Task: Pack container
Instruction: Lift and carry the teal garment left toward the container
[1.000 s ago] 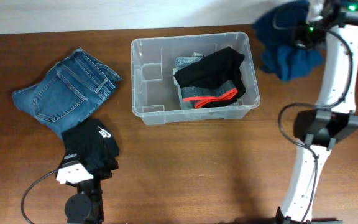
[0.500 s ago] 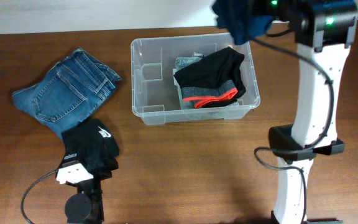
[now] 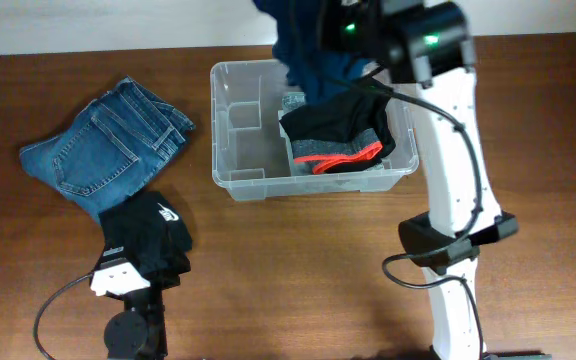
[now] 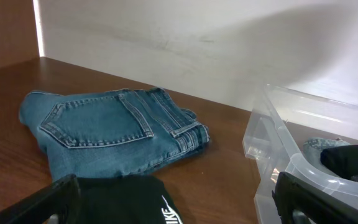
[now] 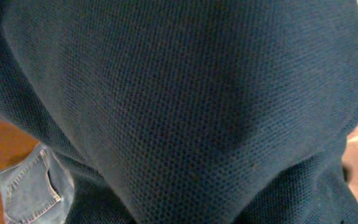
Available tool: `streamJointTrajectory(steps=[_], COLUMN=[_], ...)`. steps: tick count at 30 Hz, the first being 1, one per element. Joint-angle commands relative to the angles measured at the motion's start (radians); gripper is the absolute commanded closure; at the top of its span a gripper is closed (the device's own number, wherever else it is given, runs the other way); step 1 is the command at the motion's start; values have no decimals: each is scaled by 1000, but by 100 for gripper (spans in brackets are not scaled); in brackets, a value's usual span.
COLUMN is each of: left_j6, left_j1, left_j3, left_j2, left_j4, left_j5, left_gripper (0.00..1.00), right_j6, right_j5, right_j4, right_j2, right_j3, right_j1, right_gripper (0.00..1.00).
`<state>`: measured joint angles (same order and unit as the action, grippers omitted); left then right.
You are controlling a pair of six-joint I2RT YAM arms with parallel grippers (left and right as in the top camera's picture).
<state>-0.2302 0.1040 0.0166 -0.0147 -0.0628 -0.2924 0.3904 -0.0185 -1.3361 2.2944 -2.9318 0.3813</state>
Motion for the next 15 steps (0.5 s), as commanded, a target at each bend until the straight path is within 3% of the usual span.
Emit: streamJointTrajectory(steps=[1, 15], left_j6=[12, 12], left_j1=[-5, -5], left_j3=[-6, -6], left_j2=[9, 9], left_j4=[2, 2], left_j5=[0, 0], left_gripper=[1, 1], right_j6=[101, 172], right_j5=[31, -13], right_j4=[63, 208], right_j2=[3, 3], right_j3=[84, 348], right_j1=[45, 146], right_gripper=[96, 96])
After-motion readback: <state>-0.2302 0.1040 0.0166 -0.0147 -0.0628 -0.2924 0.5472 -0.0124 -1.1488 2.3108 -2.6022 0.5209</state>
